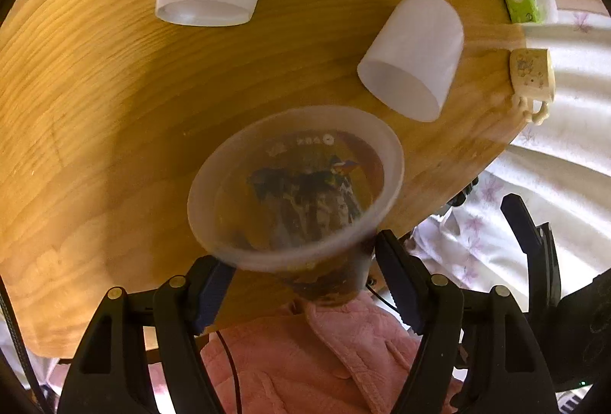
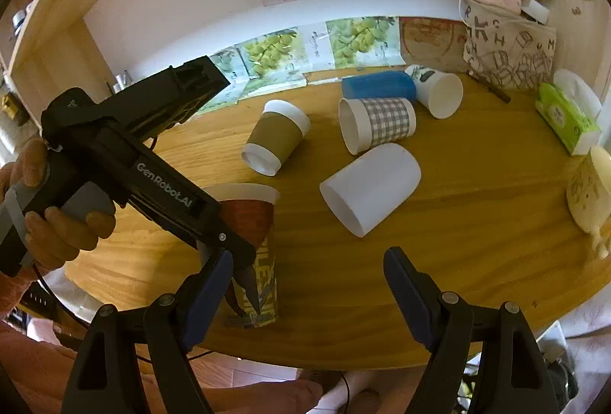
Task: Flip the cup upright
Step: 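Grasp the upright clear cup with the right tool while the left tool releases it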
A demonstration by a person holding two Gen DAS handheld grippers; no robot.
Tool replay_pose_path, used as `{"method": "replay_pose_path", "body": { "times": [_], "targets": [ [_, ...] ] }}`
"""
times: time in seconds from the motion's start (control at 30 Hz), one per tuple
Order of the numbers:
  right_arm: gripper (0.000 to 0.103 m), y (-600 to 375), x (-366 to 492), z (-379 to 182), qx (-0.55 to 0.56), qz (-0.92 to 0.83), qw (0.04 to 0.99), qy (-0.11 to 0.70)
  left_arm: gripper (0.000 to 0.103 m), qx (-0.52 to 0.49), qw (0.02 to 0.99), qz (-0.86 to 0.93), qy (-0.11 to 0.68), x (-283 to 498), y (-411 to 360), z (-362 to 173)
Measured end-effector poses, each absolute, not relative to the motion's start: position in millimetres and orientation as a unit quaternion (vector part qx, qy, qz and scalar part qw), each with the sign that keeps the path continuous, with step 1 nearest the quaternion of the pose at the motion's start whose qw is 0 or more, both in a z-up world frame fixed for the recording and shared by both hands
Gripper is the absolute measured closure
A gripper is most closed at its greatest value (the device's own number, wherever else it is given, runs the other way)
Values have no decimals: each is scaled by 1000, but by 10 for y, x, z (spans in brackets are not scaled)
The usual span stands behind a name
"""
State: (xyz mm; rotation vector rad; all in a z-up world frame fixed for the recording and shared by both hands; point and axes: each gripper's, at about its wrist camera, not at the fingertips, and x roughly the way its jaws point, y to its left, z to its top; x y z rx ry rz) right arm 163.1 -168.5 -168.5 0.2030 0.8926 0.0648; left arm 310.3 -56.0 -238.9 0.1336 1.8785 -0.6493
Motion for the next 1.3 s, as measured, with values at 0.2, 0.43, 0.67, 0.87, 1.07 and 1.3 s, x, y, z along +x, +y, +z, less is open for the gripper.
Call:
{"method": "replay_pose_path", "body": {
  "times": [0.2,0.43,0.67,0.87,1.07,1.3],
  "targets": [
    [21,-1636,1681,-1735,111,11,892,439,27,61,528,-295,794,3170,-593,-2498],
    [21,-1591,1702,-1766,123,-1,885,449,27,67,521,-315,791,3145,-685,-2538],
    [21,-1553,1705,-1791,131,-4,881,454,26,75,514,-322,791,3050,-726,-2603],
    [21,-1535,1677,-1801,132,-9,879,458,19,56,517,-322,791,3034,-661,-2605],
    [21,-1499,1658,-1806,127,-3,877,463,19,26,524,-328,786,3052,-508,-2507],
    [21,-1467,1690,-1803,124,16,877,463,19,0,582,-336,740,2998,-313,-2250]
  ]
}}
